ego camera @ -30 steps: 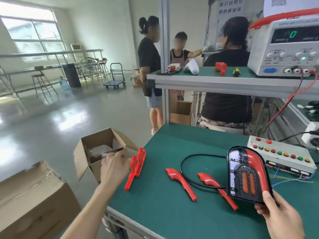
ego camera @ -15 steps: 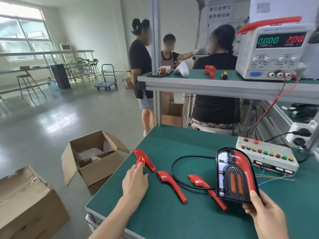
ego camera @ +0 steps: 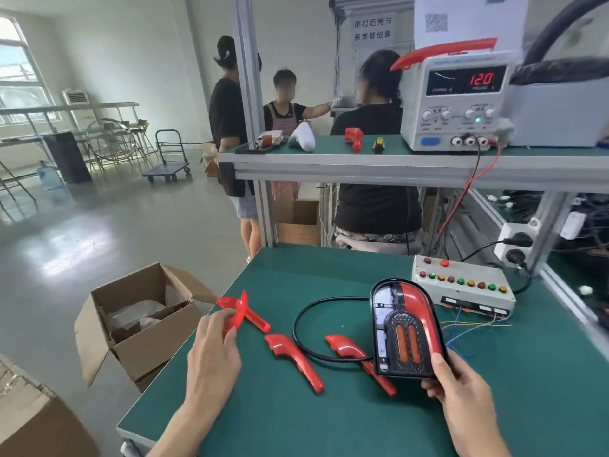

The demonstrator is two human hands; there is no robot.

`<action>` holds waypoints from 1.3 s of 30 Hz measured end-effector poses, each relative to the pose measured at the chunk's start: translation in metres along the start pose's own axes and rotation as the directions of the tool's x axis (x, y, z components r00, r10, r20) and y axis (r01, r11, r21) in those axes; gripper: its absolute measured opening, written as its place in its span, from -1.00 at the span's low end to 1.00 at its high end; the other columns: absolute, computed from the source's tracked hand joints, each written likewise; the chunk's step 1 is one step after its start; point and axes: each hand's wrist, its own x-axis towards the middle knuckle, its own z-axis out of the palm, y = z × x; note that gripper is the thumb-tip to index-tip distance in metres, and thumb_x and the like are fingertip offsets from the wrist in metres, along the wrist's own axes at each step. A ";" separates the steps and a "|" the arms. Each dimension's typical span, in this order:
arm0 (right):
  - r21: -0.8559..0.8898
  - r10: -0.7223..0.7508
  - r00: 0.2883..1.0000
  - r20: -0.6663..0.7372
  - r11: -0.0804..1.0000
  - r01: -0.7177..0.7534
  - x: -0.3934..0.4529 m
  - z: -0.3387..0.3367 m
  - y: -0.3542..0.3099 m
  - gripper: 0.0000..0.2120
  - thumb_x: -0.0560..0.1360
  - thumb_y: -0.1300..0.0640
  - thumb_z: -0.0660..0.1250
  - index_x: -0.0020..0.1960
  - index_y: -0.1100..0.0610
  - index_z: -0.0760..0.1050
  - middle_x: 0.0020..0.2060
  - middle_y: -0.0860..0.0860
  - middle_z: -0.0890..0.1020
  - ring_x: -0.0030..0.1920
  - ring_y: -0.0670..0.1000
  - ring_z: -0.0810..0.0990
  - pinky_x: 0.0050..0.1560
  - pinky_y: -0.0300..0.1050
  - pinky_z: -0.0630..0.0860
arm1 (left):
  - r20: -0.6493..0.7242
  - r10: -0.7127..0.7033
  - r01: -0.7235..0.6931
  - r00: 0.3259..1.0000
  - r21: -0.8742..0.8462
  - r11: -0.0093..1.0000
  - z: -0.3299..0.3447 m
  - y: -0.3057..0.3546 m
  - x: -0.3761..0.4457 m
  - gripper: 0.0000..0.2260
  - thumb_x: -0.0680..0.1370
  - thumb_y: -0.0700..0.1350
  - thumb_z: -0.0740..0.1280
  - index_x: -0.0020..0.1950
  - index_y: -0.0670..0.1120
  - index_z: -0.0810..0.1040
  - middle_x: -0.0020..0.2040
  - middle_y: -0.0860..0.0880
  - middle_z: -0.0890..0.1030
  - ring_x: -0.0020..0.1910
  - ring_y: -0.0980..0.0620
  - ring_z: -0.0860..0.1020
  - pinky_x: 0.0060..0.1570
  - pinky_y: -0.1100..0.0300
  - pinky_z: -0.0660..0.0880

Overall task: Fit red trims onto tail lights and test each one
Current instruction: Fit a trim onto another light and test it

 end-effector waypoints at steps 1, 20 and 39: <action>-0.008 -0.009 1.000 0.004 1.000 0.009 -0.001 0.001 -0.001 -0.81 0.62 0.18 0.35 0.20 0.03 0.63 -0.26 0.08 0.71 -0.38 0.00 0.60 -0.35 -0.12 0.55 | 0.011 -0.073 0.073 0.997 -0.148 0.986 -0.001 0.011 0.001 -0.78 0.61 -0.29 0.31 0.14 0.01 0.53 -0.02 0.11 0.59 -0.20 0.14 0.60 -0.19 0.12 0.53; 0.045 -0.017 0.998 0.056 0.999 0.014 -0.007 0.005 -0.008 -0.77 0.63 0.21 0.32 0.26 0.20 0.59 -0.24 0.06 0.72 -0.42 -0.03 0.53 -0.44 -0.26 0.48 | 0.303 -0.099 0.180 0.948 -0.254 0.950 0.118 0.166 -0.022 -0.88 0.56 0.10 0.37 -0.09 0.08 0.56 -0.05 0.11 0.54 -0.04 0.14 0.51 -0.01 0.18 0.40; 0.017 -0.035 0.999 0.035 0.999 0.035 -0.011 0.007 -0.010 -0.83 0.63 0.15 0.34 0.19 0.03 0.62 -0.22 0.07 0.73 -0.42 -0.04 0.56 -0.41 -0.25 0.52 | 0.210 0.073 -0.075 0.975 0.004 0.997 0.142 0.161 -0.040 -0.77 0.57 0.12 0.31 -0.09 0.03 0.35 -0.10 0.07 0.36 -0.31 0.08 0.45 -0.30 0.15 0.40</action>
